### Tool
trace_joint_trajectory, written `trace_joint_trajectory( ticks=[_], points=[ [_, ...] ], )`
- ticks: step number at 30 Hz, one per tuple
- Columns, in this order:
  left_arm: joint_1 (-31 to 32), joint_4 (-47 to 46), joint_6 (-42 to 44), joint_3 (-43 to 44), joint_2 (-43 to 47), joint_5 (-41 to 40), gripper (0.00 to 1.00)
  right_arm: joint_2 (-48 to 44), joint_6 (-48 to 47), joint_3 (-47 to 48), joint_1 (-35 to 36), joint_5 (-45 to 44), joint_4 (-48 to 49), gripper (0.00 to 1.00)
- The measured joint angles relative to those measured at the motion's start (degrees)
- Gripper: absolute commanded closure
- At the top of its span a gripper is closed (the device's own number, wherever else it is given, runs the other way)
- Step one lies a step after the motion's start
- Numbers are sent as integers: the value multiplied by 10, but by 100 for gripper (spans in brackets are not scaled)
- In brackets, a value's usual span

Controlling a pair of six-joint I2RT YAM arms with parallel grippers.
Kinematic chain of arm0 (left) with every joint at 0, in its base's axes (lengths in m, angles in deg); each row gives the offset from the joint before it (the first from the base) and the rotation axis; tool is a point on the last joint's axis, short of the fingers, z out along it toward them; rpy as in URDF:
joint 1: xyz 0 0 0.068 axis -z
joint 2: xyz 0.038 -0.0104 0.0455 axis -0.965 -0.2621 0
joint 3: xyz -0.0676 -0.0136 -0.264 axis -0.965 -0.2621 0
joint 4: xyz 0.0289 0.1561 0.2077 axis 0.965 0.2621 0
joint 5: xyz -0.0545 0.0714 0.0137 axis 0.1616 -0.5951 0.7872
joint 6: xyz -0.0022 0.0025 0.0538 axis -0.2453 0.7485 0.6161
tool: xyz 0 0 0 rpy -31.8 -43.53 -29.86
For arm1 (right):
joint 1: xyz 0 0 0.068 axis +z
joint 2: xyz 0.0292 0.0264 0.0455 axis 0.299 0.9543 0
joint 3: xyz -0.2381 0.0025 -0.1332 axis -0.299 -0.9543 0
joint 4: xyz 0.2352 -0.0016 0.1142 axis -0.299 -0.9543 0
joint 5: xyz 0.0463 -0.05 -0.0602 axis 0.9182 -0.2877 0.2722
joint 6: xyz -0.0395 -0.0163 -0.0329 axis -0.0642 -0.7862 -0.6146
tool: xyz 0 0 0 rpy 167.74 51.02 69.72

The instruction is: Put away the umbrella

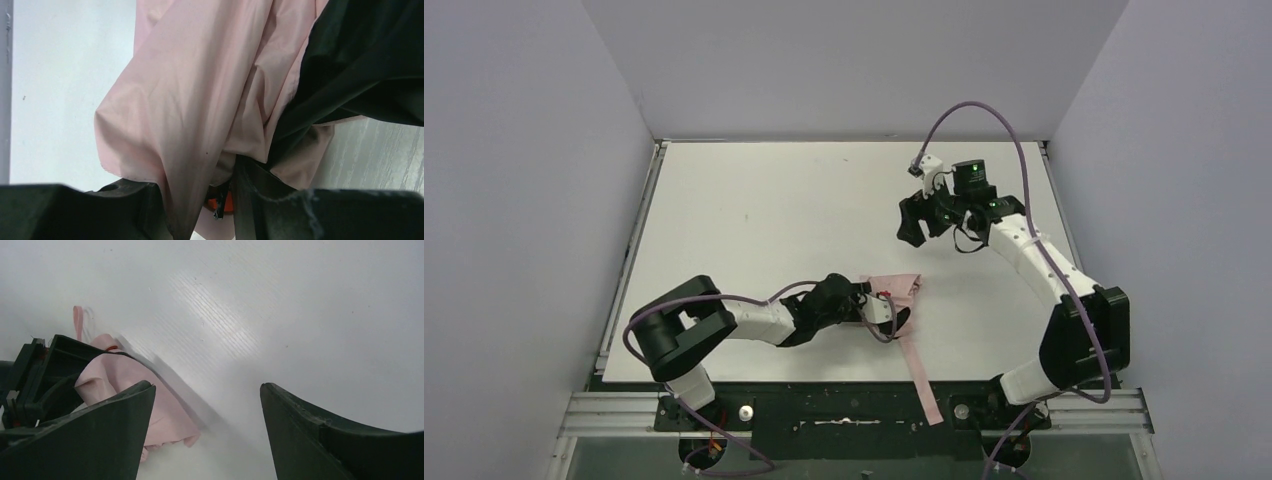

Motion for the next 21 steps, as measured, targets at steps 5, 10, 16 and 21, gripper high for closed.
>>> trace_joint_trajectory(
  ticks=[5, 10, 16, 21],
  points=[
    [22, -21, 23, -9, -3, -35, 100, 71, -122, 72, -41, 112, -83, 20],
    [43, -62, 42, -17, -20, -72, 100, 94, -244, 73, -25, 167, -201, 20],
    [61, -112, 61, -31, -36, -104, 100, 117, -309, 54, 5, 181, -237, 20],
    [64, -122, 64, -34, -38, -112, 100, 146, -329, 36, 12, 180, -240, 20]
  ],
)
